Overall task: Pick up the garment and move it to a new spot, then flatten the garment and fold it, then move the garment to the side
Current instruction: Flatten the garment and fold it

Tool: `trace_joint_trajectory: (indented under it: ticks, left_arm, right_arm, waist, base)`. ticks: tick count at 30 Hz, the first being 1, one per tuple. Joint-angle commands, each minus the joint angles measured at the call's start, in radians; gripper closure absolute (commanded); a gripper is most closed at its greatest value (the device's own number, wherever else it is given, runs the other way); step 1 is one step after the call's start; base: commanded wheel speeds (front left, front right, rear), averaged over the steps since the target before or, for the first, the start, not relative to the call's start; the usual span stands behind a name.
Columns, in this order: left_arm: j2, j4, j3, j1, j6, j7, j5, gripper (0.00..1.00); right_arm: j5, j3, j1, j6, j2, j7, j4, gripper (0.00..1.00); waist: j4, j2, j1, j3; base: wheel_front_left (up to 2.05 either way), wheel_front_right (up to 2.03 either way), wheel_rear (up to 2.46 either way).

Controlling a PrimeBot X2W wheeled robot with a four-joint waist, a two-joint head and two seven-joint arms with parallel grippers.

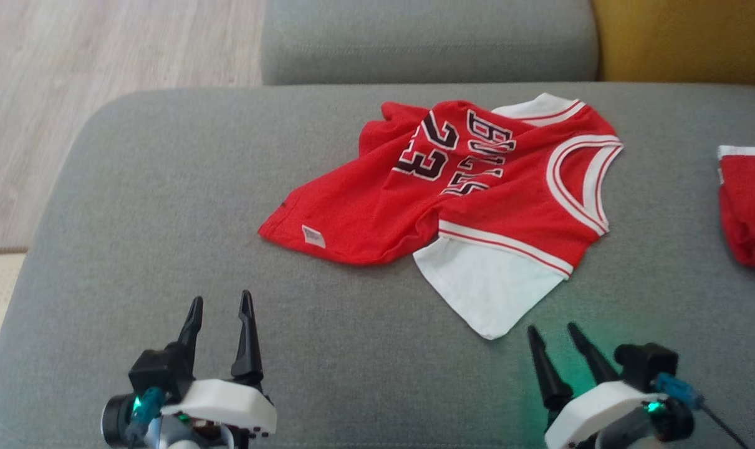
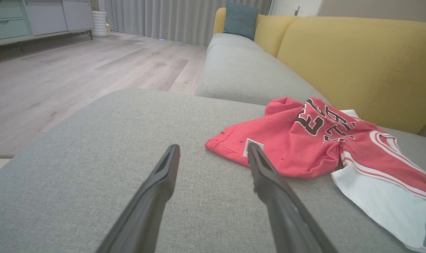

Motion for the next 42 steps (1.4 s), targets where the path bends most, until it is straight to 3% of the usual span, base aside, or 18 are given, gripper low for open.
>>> trace_joint_trajectory:
  ticks: [1, 11, 25, 28, 32, 34, 42]
  left_arm:
    - [-0.001, -0.037, 0.028, -0.057, 0.002, -0.012, -0.006, 0.00]
    - [-0.001, -0.035, 0.015, -0.086, 0.004, -0.012, -0.007, 0.00]
    - [-0.001, -0.025, 0.017, -0.081, -0.002, -0.012, 0.002, 0.00]
    - [-0.001, -0.024, 0.019, -0.072, -0.004, -0.012, 0.005, 0.00]
    - [-0.001, -0.024, 0.023, -0.060, -0.005, -0.012, 0.008, 0.00]
    - [-0.001, -0.024, 0.023, -0.057, -0.005, -0.012, 0.009, 0.00]
    - [-0.001, -0.025, 0.025, -0.051, -0.007, -0.012, 0.011, 0.00]
  right_arm:
    - [0.017, 0.037, -0.031, -0.001, -0.002, 0.000, -0.015, 0.00]
    - [0.084, 0.116, -0.119, -0.001, -0.002, -0.014, 0.124, 0.00]
    - [0.127, 0.134, -0.199, -0.001, -0.002, -0.063, 0.329, 0.00]
    - [0.129, 0.144, -0.208, -0.001, -0.002, -0.074, 0.361, 0.47]
    - [0.113, 0.143, -0.219, -0.001, -0.002, -0.081, 0.405, 0.77]
    - [0.103, 0.136, -0.226, -0.001, -0.002, -0.087, 0.424, 0.97]
    - [0.052, 0.121, -0.243, -0.001, -0.002, -0.109, 0.456, 1.00]
  waist:
    - [0.010, 0.0000, 0.0000, 0.017]
    - [0.062, 0.0000, 0.0000, 0.075]
    - [0.120, 0.0000, 0.0000, 0.071]
    - [0.122, 0.0000, 0.0000, 0.062]
    - [0.117, 0.0000, 0.0000, 0.053]
    - [0.112, 0.0000, 0.0000, 0.052]
    - [0.076, 0.0000, 0.0000, 0.056]
  base:
    - [0.00, 0.00, 0.00]
    - [0.00, 0.00, 0.00]
    - [0.00, 0.00, 0.00]
    - [0.00, 0.00, 0.00]
    - [0.00, 0.00, 0.00]
    - [0.00, 0.00, 0.00]
    - [0.00, 0.00, 0.00]
